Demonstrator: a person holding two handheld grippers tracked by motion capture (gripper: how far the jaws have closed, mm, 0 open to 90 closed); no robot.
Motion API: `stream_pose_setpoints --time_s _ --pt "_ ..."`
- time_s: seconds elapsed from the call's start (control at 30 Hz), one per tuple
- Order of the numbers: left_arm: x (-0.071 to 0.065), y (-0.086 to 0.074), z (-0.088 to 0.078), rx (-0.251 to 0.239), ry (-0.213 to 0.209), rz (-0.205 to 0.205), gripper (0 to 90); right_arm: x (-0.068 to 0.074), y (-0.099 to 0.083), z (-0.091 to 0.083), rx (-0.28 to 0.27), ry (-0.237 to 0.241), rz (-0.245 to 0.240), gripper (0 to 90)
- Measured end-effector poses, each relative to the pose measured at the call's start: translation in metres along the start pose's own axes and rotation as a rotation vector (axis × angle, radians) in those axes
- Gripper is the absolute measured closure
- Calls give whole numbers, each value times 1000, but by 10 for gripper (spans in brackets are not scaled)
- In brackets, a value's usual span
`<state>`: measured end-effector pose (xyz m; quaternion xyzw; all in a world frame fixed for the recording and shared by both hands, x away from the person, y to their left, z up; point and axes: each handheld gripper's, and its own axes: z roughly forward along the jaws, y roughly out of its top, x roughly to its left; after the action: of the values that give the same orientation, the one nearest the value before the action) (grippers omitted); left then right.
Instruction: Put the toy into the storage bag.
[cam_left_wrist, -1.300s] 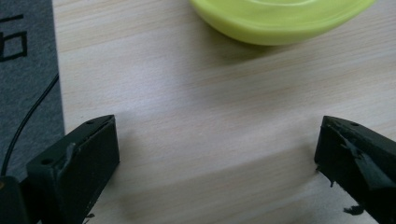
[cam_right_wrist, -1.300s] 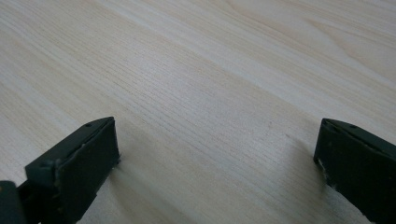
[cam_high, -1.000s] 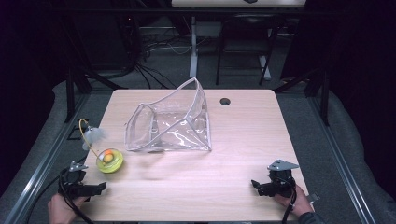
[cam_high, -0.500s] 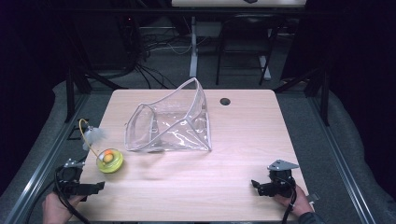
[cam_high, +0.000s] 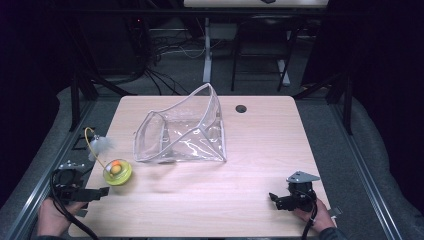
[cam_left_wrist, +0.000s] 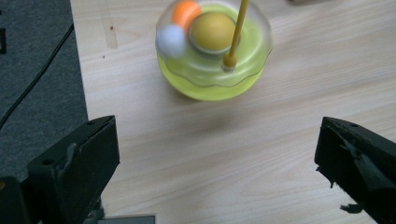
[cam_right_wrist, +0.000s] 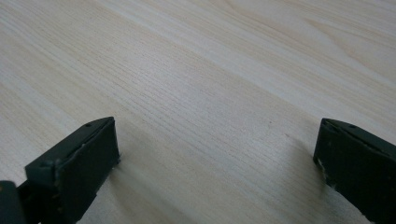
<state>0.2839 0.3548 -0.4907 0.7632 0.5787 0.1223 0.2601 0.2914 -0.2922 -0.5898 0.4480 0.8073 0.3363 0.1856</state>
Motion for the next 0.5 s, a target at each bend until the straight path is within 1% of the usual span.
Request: stream_pose_setpoints --time_s 0.03,0.1,0.2,0.23,0.3,0.33,0.37,0.4,0.5 --pt "0 3 -3 -11 0 4 0 0 0 0 -2 4 1 0" --pt "-2 12 -10 -18 5 16 0 0 0 0 0 0 0 0" --pt "-4 21 -17 -25 1 33 0 0 0 0 -1 -4 1 0" --pt "-5 24 -19 -29 1 32 0 0 0 0 -2 -4 2 0" --pt "-6 31 -22 -25 0 40 0 0 0 0 -2 -4 2 0" --pt "-7 35 -23 -25 5 48 0 0 0 0 -2 -4 2 0" --pt "-8 40 -26 -22 14 47 0 0 0 0 -2 -4 2 0" --pt "-9 43 -27 -21 15 56 0 0 0 0 -2 -4 2 0" --pt "-10 54 -32 -19 22 63 0 0 0 0 -2 -2 3 0"
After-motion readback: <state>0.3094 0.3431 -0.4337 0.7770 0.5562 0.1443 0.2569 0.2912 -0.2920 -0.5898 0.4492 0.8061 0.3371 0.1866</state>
